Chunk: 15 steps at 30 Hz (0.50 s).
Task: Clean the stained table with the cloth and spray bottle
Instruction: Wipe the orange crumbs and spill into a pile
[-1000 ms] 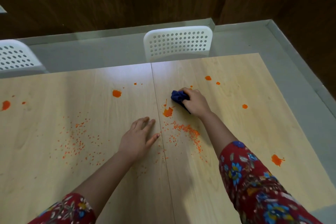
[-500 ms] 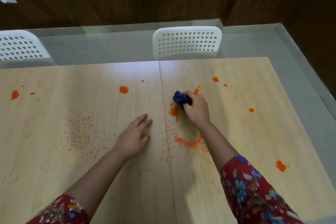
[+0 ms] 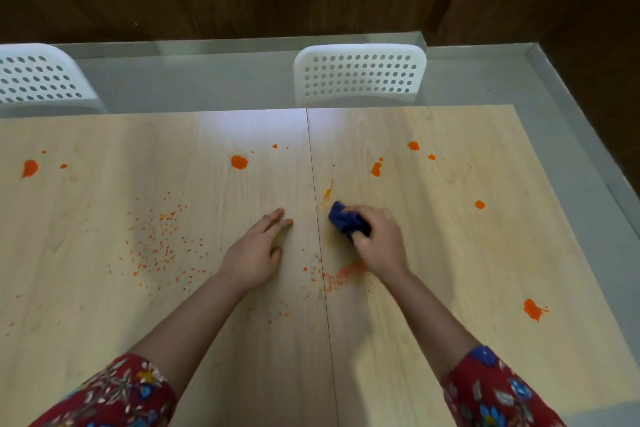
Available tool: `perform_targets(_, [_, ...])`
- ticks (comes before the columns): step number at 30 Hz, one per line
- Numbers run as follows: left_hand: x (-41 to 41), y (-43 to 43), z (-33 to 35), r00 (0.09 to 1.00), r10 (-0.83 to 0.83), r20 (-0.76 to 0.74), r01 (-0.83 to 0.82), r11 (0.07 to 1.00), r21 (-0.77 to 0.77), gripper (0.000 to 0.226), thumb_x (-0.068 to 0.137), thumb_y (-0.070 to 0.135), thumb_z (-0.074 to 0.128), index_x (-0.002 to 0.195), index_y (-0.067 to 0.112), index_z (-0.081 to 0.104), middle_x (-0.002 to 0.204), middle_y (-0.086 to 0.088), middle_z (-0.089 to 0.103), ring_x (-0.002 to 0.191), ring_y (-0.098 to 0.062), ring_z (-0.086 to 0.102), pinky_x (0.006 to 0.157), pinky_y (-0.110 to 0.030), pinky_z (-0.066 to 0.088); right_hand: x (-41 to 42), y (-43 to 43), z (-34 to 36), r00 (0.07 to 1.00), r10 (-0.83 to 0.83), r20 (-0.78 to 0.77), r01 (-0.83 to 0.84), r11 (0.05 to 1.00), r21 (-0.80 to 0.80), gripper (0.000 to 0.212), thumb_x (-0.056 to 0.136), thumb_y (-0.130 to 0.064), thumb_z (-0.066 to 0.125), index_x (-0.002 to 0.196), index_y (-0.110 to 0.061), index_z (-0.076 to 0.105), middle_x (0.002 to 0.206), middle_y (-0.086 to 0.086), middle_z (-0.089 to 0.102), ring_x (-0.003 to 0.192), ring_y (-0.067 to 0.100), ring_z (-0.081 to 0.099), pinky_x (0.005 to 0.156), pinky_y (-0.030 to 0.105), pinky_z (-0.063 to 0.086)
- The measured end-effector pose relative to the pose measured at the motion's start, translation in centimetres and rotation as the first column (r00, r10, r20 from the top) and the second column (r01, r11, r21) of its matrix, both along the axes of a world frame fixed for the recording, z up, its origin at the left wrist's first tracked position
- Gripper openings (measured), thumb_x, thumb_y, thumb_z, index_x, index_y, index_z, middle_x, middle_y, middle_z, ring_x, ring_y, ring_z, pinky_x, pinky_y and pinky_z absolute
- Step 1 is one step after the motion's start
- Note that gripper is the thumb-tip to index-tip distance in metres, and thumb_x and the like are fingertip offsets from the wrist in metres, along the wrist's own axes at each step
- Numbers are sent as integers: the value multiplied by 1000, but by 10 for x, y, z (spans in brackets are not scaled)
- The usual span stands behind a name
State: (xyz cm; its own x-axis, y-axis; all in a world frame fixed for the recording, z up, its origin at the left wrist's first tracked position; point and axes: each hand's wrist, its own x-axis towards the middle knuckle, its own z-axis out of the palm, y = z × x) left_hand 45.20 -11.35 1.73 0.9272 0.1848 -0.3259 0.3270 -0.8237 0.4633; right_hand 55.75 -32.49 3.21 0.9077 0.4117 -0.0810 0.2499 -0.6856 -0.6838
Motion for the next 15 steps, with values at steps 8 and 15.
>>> perform_targets(8, [0,0,0,1000,-3,5,3,1000,4,60,96,19,48,150,34,27,160,17,11,145,-7,20,109,-32,41,8,3,-9,998,-39,-53,32,991,-126,44,77,-9,59,118,-22,65,108,-2,68,105,21,53,90,38,47])
perform_targets(15, [-1,3,-1,999,-35,-3,35,999,12,63,95,20,51,151,34,26,160,17,10,145,-7,20,105,-31,44,-16,-19,-4,987,-135,-91,144,984,104,39,78,-4,61,112,-21,68,102,-6,68,97,15,58,83,27,44])
